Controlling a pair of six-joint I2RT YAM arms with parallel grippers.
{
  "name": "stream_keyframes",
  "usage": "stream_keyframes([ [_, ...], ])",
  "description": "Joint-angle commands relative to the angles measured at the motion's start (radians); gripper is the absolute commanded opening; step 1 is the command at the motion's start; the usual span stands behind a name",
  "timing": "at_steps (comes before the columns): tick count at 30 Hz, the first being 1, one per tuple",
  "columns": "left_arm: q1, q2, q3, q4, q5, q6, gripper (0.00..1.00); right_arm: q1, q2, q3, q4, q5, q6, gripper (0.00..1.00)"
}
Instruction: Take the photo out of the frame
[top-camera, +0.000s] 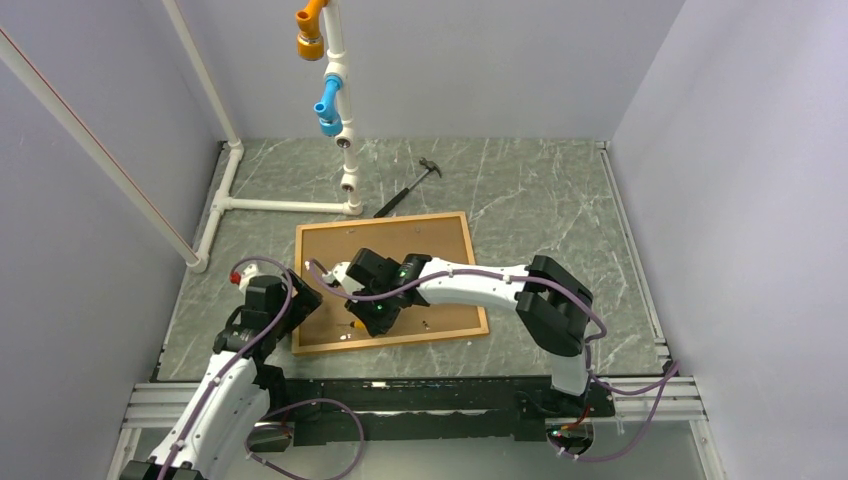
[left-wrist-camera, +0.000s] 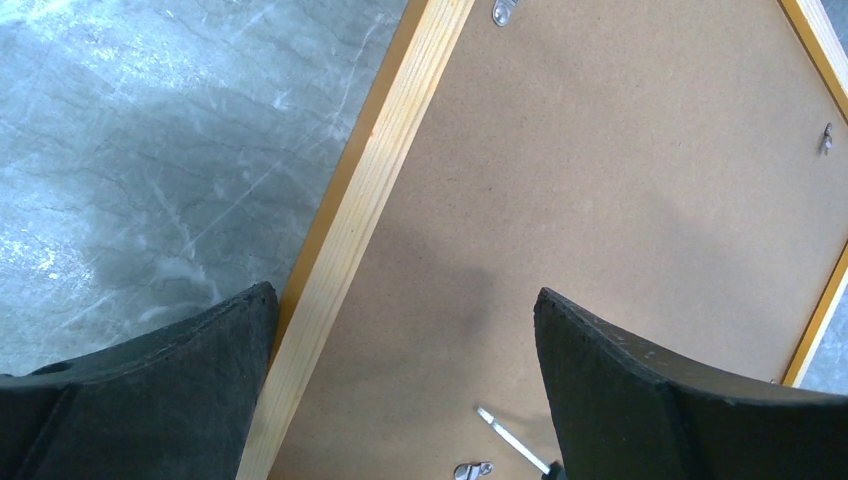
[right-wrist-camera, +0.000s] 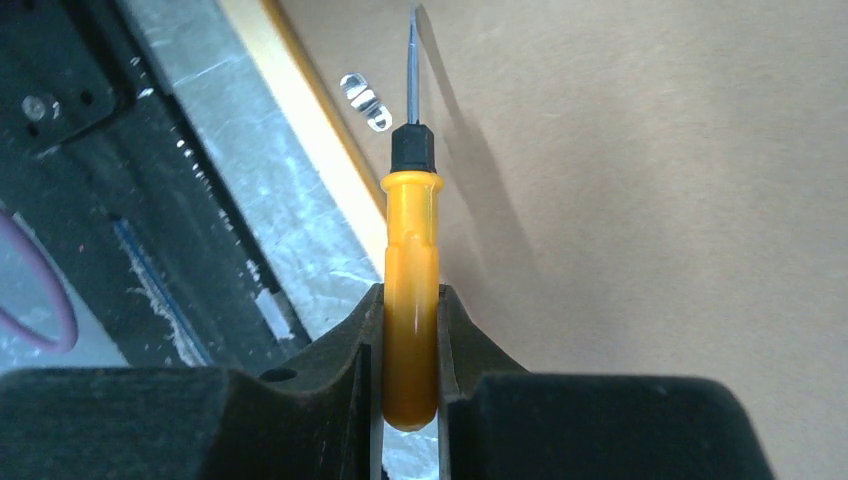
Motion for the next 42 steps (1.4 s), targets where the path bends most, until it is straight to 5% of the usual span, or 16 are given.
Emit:
stream_keyframes([
  [1, -0.003, 0.006, -0.013, -0.052, 0.063, -0.028, 0.99, -0.006, -0.042, -0.005, 0.056, 0.144, 0.055, 0.00],
  [9, -0.003, 0.020, 0.031, -0.060, 0.043, 0.009, 0.99, -0.027, -0.223, -0.101, 0.155, 0.086, 0.069, 0.00],
  [20, -0.003, -0.021, 0.123, -0.139, 0.006, 0.071, 0.99, -0.219, -0.350, -0.280, 0.290, 0.019, 0.185, 0.00],
  [34, -0.003, -0.091, 0.183, -0.173, 0.043, 0.095, 0.99, -0.752, -0.640, -0.575, 0.301, 0.310, 0.387, 0.00],
  [42, -0.003, -0.087, 0.186, -0.136, 0.116, 0.106, 0.99, -0.987, -0.515, -0.489, 0.355, 0.384, 0.398, 0.00],
])
